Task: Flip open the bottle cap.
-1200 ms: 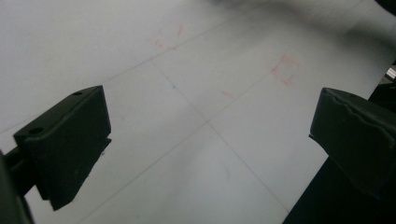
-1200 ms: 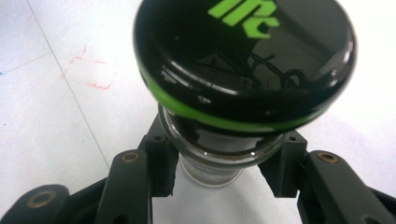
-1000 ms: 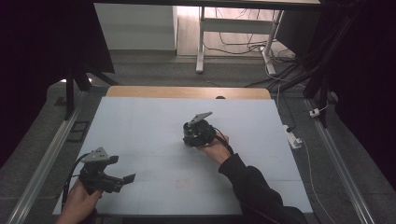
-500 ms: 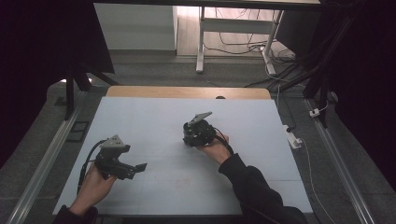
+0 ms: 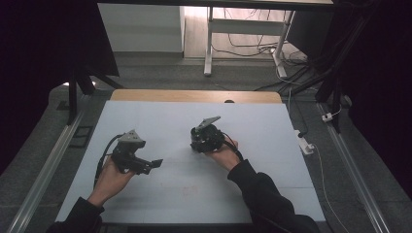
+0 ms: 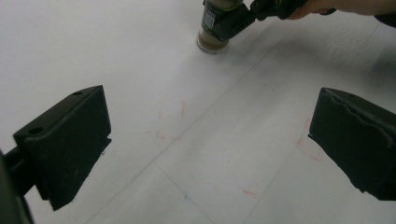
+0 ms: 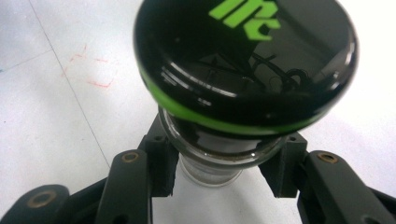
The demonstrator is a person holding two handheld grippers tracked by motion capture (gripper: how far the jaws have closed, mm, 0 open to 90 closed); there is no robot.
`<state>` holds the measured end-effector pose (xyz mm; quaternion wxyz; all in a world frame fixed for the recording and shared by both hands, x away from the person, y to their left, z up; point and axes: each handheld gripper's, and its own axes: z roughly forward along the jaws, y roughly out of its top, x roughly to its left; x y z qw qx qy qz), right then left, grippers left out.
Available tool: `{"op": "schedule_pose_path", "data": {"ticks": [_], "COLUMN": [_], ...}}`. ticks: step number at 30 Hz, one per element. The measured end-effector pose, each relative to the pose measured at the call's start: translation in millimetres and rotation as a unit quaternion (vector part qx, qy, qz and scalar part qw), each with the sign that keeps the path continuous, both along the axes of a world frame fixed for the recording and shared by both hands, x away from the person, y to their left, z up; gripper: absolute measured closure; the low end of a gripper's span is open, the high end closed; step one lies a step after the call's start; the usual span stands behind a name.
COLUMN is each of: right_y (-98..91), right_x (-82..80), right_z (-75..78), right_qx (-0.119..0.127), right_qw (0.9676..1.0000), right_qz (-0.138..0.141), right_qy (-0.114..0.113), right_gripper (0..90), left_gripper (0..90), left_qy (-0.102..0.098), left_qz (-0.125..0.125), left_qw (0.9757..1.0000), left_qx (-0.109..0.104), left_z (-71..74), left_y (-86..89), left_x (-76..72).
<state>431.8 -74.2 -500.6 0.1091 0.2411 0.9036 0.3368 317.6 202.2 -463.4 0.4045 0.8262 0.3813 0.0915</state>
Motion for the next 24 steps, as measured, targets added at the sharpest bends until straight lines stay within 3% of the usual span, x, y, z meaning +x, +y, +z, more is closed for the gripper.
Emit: {"op": "schedule_pose_path", "data": {"ticks": [11, 24], "right_y": [0.0, 0.3], "right_x": [0.0, -0.3], "right_z": [0.1, 0.0], "right_qx": [-0.001, 0.001], "right_qw": [1.0000, 1.0000], "right_qz": [0.001, -0.001], "right_qy": [0.000, 0.000], "right_gripper": [52.2, 52.2], "left_gripper": [0.0, 0.0], "left_qy": [-0.004, -0.012], "left_qz": [-0.014, -0.035], "left_qw": [0.9998, 0.9993], "left_qx": [0.014, 0.010], "left_z": [-2.6, -4.6], "left_y": [-19.0, -45.0], "left_x": [28.4, 61.1]}}
